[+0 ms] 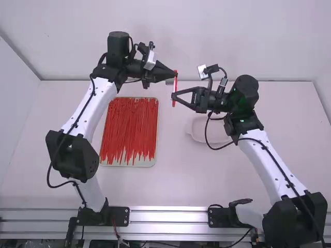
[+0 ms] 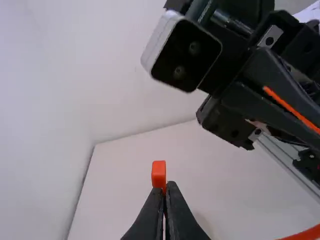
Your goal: Fasten the cable tie
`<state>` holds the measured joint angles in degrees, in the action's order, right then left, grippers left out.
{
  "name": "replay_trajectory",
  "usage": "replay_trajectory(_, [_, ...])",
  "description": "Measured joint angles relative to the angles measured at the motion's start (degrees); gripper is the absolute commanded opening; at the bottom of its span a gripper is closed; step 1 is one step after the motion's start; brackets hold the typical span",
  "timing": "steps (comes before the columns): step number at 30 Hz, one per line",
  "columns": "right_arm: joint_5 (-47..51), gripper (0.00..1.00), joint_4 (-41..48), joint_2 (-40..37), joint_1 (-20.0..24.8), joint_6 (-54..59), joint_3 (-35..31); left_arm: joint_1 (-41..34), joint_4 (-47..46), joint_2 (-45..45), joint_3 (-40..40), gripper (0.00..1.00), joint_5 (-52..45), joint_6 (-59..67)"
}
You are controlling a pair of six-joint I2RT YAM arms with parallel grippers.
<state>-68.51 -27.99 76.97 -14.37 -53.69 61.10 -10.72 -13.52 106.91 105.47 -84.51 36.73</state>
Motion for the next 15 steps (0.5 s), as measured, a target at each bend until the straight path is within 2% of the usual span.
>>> replay_trajectory(8, [1.9,0.00,0.1,0.0,0.0,-4.0,0.0,-0.4,6.2,0.0,0.0,0.02,-1.9,-2.3])
replay_trajectory(15, [2.7,0.00,0.1,0.0,0.3,-4.8,0.0,-0.4,6.5,0.0,0.0,0.02,-2.1,-2.4])
